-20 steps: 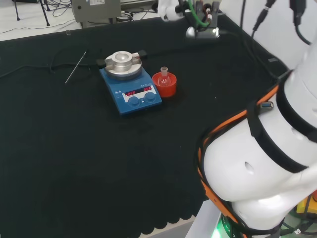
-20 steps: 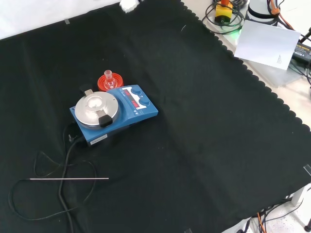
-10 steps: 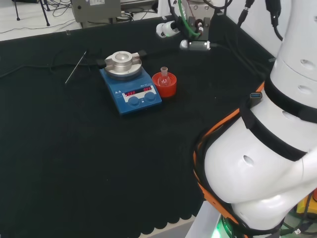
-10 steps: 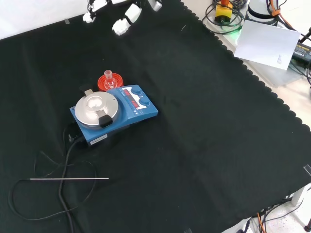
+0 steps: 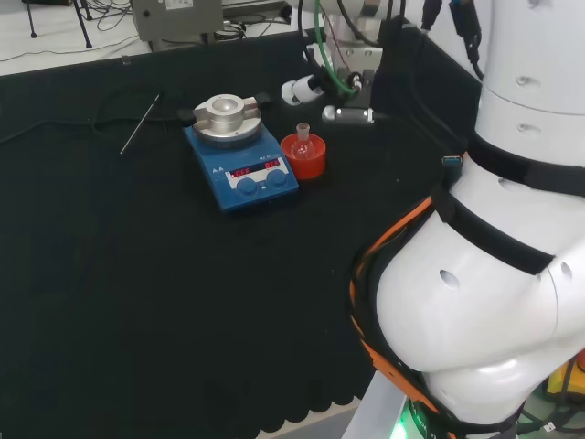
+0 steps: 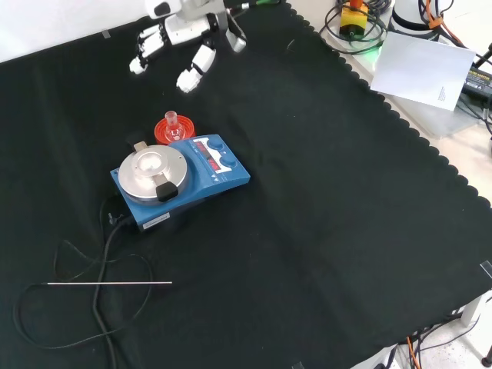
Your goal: Pick up the round-bottom flask.
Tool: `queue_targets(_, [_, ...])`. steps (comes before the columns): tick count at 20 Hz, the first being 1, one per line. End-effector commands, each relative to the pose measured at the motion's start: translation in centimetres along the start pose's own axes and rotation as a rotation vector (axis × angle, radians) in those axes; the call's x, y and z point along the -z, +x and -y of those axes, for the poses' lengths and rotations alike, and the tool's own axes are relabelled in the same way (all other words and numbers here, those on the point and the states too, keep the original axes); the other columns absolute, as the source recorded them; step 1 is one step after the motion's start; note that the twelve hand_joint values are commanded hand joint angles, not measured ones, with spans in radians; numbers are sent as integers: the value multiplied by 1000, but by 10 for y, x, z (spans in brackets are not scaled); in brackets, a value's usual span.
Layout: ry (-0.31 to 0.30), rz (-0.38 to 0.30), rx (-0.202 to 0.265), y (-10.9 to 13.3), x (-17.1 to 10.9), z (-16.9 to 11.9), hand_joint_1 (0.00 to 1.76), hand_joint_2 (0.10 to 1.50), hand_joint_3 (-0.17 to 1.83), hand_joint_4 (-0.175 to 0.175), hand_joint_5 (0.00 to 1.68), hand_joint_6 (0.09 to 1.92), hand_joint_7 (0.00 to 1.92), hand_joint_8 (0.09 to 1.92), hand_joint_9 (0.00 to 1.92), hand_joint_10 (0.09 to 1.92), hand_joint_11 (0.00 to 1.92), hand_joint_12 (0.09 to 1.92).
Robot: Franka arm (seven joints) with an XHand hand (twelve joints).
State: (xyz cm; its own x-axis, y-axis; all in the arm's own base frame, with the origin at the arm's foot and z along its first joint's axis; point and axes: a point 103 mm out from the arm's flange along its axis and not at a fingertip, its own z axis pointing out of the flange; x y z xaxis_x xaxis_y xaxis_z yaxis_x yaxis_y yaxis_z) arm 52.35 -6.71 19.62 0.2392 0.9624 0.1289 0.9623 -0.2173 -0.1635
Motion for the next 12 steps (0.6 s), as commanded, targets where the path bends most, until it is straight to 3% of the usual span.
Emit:
queue_targets(1, [-13, -2, 11, -5, -19, -14, 589, 946, 206, -44, 495, 87, 88, 606, 277, 719, 0, 1283])
queue_targets(7, [-5, 30, 24, -3, -37, -16, 686, 880, 199, -37, 572, 102, 80, 604, 273, 716, 0, 1273])
queue_targets(12, [22, 25, 16, -6, -53, -19, 746, 751, 407, -32, 598, 129, 95, 593, 278, 706, 0, 1273])
